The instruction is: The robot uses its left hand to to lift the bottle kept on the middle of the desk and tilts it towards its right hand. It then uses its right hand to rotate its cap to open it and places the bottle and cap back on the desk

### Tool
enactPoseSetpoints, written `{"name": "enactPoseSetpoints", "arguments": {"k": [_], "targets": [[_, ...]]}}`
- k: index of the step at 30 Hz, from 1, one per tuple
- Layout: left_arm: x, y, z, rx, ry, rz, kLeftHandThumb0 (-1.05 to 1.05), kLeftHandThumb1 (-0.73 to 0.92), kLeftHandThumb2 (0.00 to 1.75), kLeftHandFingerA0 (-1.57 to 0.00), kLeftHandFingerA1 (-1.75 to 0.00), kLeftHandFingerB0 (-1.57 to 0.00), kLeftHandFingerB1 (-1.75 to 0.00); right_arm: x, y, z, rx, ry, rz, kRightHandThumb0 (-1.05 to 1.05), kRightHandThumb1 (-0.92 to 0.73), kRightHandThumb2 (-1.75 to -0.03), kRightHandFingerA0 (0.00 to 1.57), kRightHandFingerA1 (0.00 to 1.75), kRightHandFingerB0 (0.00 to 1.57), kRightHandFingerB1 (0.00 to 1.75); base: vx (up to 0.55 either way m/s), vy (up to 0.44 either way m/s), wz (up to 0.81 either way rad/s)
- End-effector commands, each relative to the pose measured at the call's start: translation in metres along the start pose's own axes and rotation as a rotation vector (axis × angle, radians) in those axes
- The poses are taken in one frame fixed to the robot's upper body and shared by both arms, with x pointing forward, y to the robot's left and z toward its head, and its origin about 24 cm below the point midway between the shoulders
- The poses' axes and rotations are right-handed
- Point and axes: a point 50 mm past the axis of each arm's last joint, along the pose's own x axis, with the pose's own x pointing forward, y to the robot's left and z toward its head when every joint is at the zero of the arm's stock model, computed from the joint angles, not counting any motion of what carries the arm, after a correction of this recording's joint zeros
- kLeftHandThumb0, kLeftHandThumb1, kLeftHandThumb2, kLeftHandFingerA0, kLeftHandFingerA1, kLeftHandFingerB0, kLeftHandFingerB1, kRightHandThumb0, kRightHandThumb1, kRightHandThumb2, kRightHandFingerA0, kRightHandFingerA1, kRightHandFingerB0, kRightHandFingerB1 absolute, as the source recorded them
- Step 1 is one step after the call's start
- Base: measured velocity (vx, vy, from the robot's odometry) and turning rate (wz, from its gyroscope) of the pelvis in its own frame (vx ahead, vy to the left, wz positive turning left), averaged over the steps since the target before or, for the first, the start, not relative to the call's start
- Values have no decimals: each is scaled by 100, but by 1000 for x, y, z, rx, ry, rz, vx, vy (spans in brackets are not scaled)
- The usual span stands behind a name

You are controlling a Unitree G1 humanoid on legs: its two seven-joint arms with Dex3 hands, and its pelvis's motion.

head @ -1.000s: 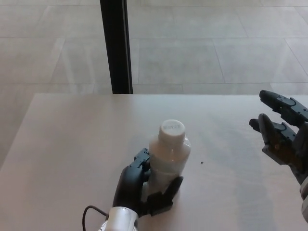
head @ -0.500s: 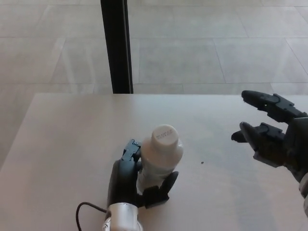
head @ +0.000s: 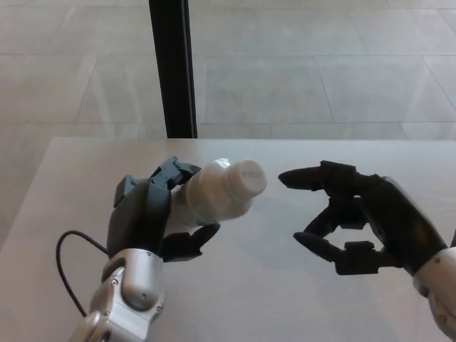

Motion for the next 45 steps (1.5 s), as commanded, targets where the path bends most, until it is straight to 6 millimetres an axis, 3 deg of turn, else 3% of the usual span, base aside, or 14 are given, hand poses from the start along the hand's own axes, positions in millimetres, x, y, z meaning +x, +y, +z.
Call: {"name": "enactPoseSetpoints", "arguments": {"k": [1, 6, 7, 13, 17, 22, 23, 27, 34, 39, 40, 42, 43, 45], "targets": [[1, 12, -14, 194, 106, -84, 0, 71, 73, -84, -101, -65, -65, 1, 3, 5, -129, -18, -2, -53, -57, -58, 76, 93, 50, 40, 0, 0, 0], [-2, 9, -18, 209, 107, -106, -1, 69, 71, -81, -134, -70, -67, 7, -1, 10, -147, -27, -43, -55, -57, -58, 76, 93, 49, 37, 0, 0, 0], [-3, 8, -18, 201, 112, -107, 0, 74, 67, -78, -151, -71, -98, 8, -3, 11, -144, -35, -63, -55, -57, -58, 76, 92, 50, 37, 0, 0, 0], [-4, 4, -16, 180, 125, -92, -3, 73, 68, -81, -98, -53, -57, 17, -14, 15, -131, -52, -158, -58, -57, -58, 76, 94, 48, 39, 0, 0, 0], [-3, 1, -14, 175, 109, -85, 0, 76, 68, -78, -159, -71, -73, 16, -10, 9, -132, -30, -158, -57, -57, -57, 79, 99, 50, 40, 0, 0, 0], [-1, -2, -12, 152, 117, -83, -3, 71, 74, -78, -136, -62, -63, 12, -3, 1, -140, 13, -142, -55, -56, -58, 80, 98, 51, 38, 0, 0, 0], [-2, -2, -10, 132, 117, -80, -2, 73, 71, -82, -108, -54, -61, 10, 3, -1, -143, 37, -119, -54, -57, -57, 79, 99, 50, 38, 0, 0, 0], [-1, -2, -8, 113, 101, -69, 0, 78, 64, -75, -149, -76, -90, 7, 16, -9, -169, 57, -55, -59, -53, -57, 74, 101, 47, 37, 0, 0, 0], [1, -3, -4, 115, 94, -65, -5, 72, 73, -79, -107, -60, -64, 9, 29, -17, -229, 100, -7, -65, -52, -58, 72, 104, 43, 39, 0, 0, 0], [1, -4, -3, 125, 93, -62, -5, 71, 74, -84, -120, -65, -66, 16, 27, -10, -229, 80, -31, -65, -54, -57, 72, 101, 43, 40, 0, 0, 0], [1, -4, -4, 125, 93, -62, -4, 71, 73, -83, -129, -69, -69, 17, 26, -9, -224, 75, -34, -69, -44, -87, 72, 93, 37, 52, 0, 0, 0], [1, -4, -4, 112, 98, -63, -3, 71, 73, -83, -131, -70, -71, 19, 25, -7, -220, 56, -47, -63, -42, -87, 73, 92, 36, 53, 0, 0, 0], [1, -5, -4, 113, 100, -64, -3, 72, 74, -82, -135, -73, -73, 21, 24, -6, -224, 55, -51, -64, -54, -58, 74, 99, 43, 41, 0, 0, 0], [0, -6, -5, 120, 94, -73, -6, 69, 79, -82, -109, -64, -65, 25, 19, -1, -215, 61, -72, -63, -53, -57, 73, 101, 43, 40, 0, 0, 0]]}}
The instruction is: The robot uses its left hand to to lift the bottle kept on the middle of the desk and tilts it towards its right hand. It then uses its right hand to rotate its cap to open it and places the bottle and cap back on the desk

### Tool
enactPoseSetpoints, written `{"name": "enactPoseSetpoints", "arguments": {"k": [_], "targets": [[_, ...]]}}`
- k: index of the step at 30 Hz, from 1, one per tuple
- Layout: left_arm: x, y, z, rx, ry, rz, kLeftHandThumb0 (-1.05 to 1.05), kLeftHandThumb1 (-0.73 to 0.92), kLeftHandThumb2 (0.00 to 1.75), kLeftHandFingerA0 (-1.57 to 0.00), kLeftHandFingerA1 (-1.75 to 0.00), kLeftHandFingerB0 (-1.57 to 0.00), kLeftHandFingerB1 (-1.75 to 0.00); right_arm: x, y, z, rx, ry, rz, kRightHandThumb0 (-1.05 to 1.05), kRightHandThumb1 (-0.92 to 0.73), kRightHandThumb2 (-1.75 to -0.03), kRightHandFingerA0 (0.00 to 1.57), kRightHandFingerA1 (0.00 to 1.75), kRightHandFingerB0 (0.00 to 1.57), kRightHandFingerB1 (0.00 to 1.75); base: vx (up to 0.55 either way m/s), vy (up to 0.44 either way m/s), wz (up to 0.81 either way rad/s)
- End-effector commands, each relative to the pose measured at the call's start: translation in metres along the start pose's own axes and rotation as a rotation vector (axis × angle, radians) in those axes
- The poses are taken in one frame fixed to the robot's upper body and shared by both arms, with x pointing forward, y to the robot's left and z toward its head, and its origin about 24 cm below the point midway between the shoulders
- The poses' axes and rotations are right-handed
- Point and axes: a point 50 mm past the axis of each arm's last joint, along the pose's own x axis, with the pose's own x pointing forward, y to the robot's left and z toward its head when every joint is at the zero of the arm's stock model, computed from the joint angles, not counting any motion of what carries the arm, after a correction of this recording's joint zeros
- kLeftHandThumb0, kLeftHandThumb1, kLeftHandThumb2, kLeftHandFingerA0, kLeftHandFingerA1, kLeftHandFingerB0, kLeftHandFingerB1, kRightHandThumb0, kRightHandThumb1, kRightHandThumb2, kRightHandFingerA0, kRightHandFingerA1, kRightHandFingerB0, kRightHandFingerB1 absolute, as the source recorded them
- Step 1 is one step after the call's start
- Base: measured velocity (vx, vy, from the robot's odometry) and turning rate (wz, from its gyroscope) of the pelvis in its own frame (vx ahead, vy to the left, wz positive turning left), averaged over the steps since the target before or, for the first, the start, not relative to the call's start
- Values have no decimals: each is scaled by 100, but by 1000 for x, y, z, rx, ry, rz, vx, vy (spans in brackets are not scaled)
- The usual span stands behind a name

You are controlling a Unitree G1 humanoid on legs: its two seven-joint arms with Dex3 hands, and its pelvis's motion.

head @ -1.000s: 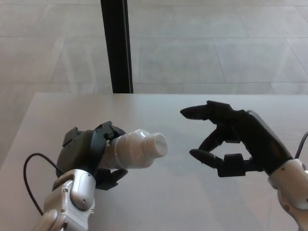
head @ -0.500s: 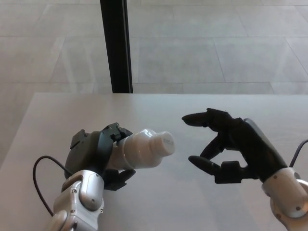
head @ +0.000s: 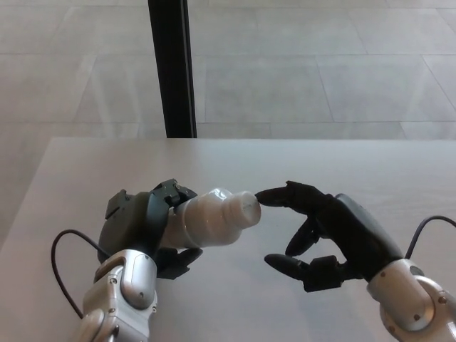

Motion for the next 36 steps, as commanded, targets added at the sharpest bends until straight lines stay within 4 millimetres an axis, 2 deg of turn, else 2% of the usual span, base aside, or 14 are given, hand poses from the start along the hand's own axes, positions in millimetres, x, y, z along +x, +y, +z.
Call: {"name": "enactPoseSetpoints", "arguments": {"k": [1, 2, 10, 15, 17, 18, 19, 22, 26, 28, 30, 31, 32, 36], "targets": [[1, 2, 0, 16, -12, 11, -4, 68, 82, -81, -100, -63, -63, 8, -11, 5, -7, 11, -54, -62, -42, -87, 73, 92, 35, 52, 0, 0, 0], [1, 1, 0, 20, -9, 11, -5, 69, 82, -81, -103, -64, -63, 10, -14, 6, -2, 6, -71, -61, -52, -57, 76, 99, 43, 39, 0, 0, 0], [1, -2, 0, 23, -16, 14, -6, 70, 79, -84, -118, -67, -65, 13, -21, 10, 13, 6, -103, -61, -53, -57, 78, 99, 45, 40, 0, 0, 0], [1, -2, 0, 26, -8, 14, -10, 70, 72, -80, -116, -67, -66, 11, -9, 6, -9, 7, -78, -64, -54, -57, 79, 94, 46, 40, 0, 0, 0], [1, -1, 0, 47, -21, 19, -10, 68, 70, -79, -112, -66, -66, 11, -6, 4, -8, 20, -53, -68, -44, -87, 73, 90, 34, 51, 0, 0, 0], [1, -1, 0, 41, -24, 19, -11, 69, 68, -80, -127, -70, -75, 10, -4, 3, -23, 25, -24, -65, -54, -57, 70, 97, 34, 40, 0, 0, 0], [2, 0, 2, 28, -33, 19, -10, 71, 66, -77, -144, -74, -102, 10, -3, 2, -51, 36, 31, -68, -42, -81, 71, 92, 25, 49, 0, 0, 0], [3, 1, 4, 41, -38, 23, -14, 69, 68, -77, -114, -69, -69, 10, -2, -2, -81, 56, 99, -68, -39, -78, 71, 88, 22, 47, 0, 0, 0], [2, 1, 6, 47, -49, 32, -12, 69, 68, -78, -99, -71, -66, 11, 0, -2, -79, 56, 118, -64, -49, -56, 76, 89, 30, 36, 0, 0, 0], [3, 0, 7, 45, -59, 32, -11, 69, 63, -80, -153, -73, -128, 12, 0, -1, -73, 56, 104, -65, -51, -56, 78, 93, 32, 36, 0, 0, 0], [3, 0, 8, 61, -70, 37, -6, 56, 63, -83, -137, -81, -112, 12, 0, 0, -63, 43, 92, -64, -51, -56, 80, 93, 33, 36, 0, 0, 0], [3, -1, 7, 56, -72, 38, -6, 55, 63, -83, -149, -78, -126, 13, 1, 1, -59, 45, 84, -67, -39, -79, 82, 92, 28, 47, 0, 0, 0], [2, -1, 8, 62, -72, 42, -8, 51, 61, -83, -118, -78, -90, 13, 1, 1, -53, 47, 74, -64, -51, -57, 82, 93, 35, 36, 0, 0, 0], [0, -4, 6, 105, -115, 34, -17, 61, 59, -80, -112, -81, -82, 13, 1, 4, -34, 30, 35, -62, -53, -57, 84, 93, 38, 37, 0, 0, 0]]}}
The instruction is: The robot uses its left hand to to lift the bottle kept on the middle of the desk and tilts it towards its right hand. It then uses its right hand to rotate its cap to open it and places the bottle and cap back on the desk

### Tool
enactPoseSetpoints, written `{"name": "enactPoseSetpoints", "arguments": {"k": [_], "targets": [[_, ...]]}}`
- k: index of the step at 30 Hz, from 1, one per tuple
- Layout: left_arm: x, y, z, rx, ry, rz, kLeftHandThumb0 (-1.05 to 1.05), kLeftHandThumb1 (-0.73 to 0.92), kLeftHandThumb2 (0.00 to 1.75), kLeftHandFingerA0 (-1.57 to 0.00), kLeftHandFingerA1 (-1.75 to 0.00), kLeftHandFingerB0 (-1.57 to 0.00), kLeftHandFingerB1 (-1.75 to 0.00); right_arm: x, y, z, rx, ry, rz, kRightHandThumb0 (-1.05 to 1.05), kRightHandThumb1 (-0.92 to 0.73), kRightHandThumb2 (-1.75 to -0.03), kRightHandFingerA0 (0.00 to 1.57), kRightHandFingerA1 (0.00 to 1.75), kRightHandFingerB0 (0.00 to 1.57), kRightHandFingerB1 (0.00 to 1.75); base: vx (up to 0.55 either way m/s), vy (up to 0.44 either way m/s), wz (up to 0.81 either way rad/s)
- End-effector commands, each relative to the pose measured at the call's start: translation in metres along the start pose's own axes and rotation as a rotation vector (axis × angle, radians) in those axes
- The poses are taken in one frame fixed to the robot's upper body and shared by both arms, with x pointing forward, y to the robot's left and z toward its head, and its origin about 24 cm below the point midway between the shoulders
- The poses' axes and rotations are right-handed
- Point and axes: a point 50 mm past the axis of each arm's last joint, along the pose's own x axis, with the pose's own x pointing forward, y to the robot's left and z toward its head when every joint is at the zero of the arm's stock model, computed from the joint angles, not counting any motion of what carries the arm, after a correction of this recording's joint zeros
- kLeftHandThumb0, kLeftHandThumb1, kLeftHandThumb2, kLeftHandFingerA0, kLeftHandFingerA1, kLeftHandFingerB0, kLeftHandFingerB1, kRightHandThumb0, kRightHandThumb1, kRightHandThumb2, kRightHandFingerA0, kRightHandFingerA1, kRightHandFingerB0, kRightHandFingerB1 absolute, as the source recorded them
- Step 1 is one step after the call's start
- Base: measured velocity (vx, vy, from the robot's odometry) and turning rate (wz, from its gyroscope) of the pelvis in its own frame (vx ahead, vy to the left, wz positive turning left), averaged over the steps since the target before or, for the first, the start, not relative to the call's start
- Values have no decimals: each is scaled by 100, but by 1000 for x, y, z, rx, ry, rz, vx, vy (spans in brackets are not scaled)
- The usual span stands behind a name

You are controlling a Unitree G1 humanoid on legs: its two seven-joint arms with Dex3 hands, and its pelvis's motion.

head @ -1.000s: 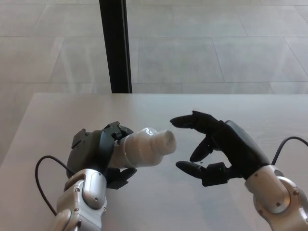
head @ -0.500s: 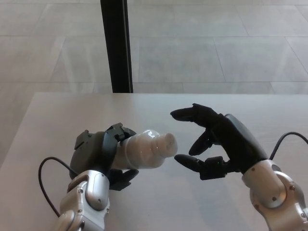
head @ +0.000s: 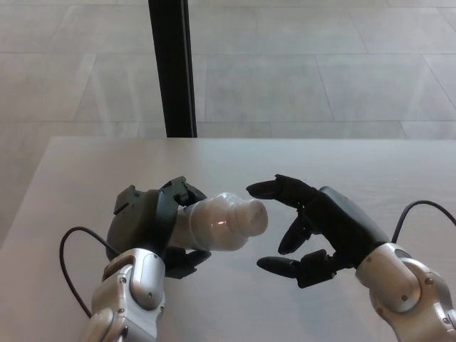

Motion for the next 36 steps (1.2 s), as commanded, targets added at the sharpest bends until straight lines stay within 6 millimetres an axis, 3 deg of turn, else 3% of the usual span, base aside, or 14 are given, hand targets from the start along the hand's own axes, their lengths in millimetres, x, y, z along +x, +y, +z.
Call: {"name": "enactPoseSetpoints", "arguments": {"k": [1, 3, 4, 6, 7, 10, 11, 15, 17, 18, 21, 23, 27, 36], "targets": [[-1, 2, -2, 66, -69, 29, -17, 61, 59, -80, -112, -81, -82, 1, -3, 0, 9, 3, -52, -62, -53, -57, 84, 93, 38, 37, 0, 0, 0], [1, 0, -3, 8, -18, 8, -22, 70, 60, -81, -118, -78, -73, 2, -3, 3, 39, -12, -83, -61, -42, -82, 88, 96, 35, 50, 0, 0, 0], [1, -2, -4, -13, 7, 0, -34, 57, 90, -104, -133, -82, -113, 2, -2, 4, 44, -13, -95, -60, -43, -82, 88, 95, 34, 49, 0, 0, 0], [2, -3, -4, -20, 17, -2, -34, 58, 91, -105, -133, -85, -112, 3, -2, 5, 46, -15, -104, -61, -43, -83, 87, 94, 32, 49, 0, 0, 0], [1, -3, -4, -25, 10, -3, -20, 76, 62, -76, -104, -68, -65, 3, -2, 7, 51, -29, -119, -63, -44, -83, 88, 92, 35, 50, 0, 0, 0], [0, -4, -4, -39, -5, 8, -18, 74, 61, -82, -103, -68, -58, 5, -1, 9, 51, -39, -140, -61, -43, -83, 89, 93, 36, 52, 0, 0, 0], [0, -4, -4, -28, -5, 9, -17, 73, 61, -77, -83, -66, -55, 5, 0, 10, 48, -49, -154, -57, -43, -83, 90, 93, 37, 53, 0, 0, 0], [0, -5, -4, -46, 47, 3, -10, 71, 74, -81, -118, -64, -58, 3, 3, 11, 55, -52, -194, -51, -60, -59, 93, 89, 46, 41, 0, 0, 0], [-1, -5, -5, -18, 31, -2, -7, 68, 82, -84, -116, -72, -69, 1, 4, 11, 62, -73, -228, -35, -68, -61, 102, 120, 56, 48, 0, 0, 0], [-1, -6, -5, -21, 31, -1, -4, 69, 81, -80, -140, -76, -91, 0, 4, 10, 68, -79, -236, -28, -71, -60, 105, 129, 62, 50, 0, 0, 0], [-1, -6, -7, -21, 37, 1, -8, 68, 82, -82, -112, -71, -70, -1, 5, 8, 92, -89, -253, -22, -69, -72, 103, 147, 82, 67, 0, 0, 0], [-2, -6, -7, -15, 49, 2, -10, 69, 76, -79, -99, -68, -67, -2, 5, 7, 95, -86, -257, -24, -64, -83, 99, 148, 86, 70, 0, 0, 0], [-1, -6, -8, -21, 56, 6, -10, 69, 74, -83, -116, -71, -68, -2, 4, 4, 96, -70, -248, -18, -58, -90, 93, 163, 93, 76, 0, 0, 0], [-1, -6, -10, -16, 48, 9, -8, 67, 81, -80, -126, -77, -84, -4, 1, 3, 117, -62, -244, -19, -60, -80, 91, 169, 91, 76, 0, 0, 0]]}}
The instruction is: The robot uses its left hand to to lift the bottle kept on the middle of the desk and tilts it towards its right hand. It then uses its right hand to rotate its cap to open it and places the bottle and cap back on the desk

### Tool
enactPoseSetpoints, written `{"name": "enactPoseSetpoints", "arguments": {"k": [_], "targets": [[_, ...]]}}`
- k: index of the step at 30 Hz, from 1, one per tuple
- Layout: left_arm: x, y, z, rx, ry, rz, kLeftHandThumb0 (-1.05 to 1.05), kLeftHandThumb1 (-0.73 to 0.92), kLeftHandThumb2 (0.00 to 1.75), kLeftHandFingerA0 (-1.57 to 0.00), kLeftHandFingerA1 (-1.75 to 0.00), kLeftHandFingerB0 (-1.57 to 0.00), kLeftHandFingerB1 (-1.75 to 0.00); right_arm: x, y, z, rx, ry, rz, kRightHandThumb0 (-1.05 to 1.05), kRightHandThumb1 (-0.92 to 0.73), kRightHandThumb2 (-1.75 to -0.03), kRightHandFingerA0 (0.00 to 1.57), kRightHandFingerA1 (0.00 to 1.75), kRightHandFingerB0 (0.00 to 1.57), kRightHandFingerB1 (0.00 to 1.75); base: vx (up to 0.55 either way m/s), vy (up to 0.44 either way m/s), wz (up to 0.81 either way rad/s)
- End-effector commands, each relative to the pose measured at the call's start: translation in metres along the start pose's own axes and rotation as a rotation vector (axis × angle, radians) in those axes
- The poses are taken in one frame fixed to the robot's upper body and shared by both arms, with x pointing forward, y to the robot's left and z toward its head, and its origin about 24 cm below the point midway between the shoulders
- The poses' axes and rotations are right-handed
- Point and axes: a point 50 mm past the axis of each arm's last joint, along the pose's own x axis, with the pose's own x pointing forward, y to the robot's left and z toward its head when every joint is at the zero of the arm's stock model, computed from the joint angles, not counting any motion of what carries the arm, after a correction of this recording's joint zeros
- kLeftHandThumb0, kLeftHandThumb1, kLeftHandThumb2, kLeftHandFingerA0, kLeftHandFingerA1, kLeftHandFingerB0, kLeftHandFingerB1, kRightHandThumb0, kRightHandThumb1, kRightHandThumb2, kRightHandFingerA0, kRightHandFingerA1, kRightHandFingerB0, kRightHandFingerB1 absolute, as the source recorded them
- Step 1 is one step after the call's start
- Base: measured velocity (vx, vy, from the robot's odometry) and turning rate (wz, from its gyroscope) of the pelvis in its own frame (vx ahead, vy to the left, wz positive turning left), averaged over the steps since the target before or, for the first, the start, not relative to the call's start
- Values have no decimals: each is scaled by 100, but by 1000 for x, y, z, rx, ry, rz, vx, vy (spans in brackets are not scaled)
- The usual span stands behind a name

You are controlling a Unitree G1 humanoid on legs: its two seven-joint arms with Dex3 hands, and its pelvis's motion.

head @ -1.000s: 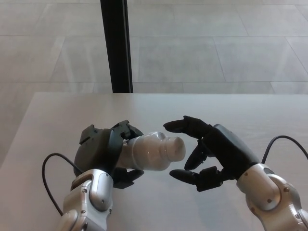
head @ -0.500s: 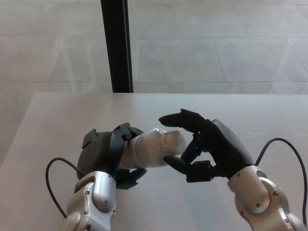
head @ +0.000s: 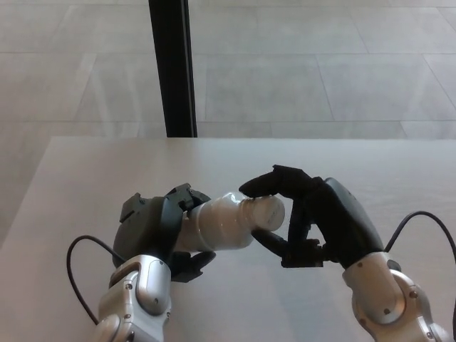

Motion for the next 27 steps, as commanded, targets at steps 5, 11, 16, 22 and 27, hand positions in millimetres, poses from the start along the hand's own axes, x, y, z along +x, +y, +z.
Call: {"name": "enactPoseSetpoints", "arguments": {"k": [5, 11, 16, 22, 27], "targets": [[0, 3, -9, 8, 14, 25, -4, 68, 82, -76, -168, -74, -136, -4, -7, -5, 38, -10, -12, -15, -58, -84, 91, 169, 93, 77, 0, 0, 0], [-2, 1, -13, 9, 44, 20, -5, 71, 77, -80, -158, -73, -122, -6, -12, -6, 7, -58, 27, -16, -60, -78, 96, 168, 90, 73, 0, 0, 0], [-7, 5, -28, 54, 53, -1, -12, 72, 71, -81, -105, -61, -65, -11, -32, -12, -27, -74, 32, -15, -56, -85, 94, 155, 91, 74, 0, 0, 0], [-8, 17, -50, 184, 60, -45, -10, 62, 93, -79, -175, -66, -160, -21, -58, -35, -98, 3, 39, -17, -59, -84, 93, 155, 92, 71, 0, 0, 0], [-8, 24, -54, 446, 36, -154, -22, 64, 97, -85, -155, -83, -111, -36, -54, -58, -140, 75, 86, -14, -59, -83, 91, 163, 93, 70, 0, 0, 0]]}}
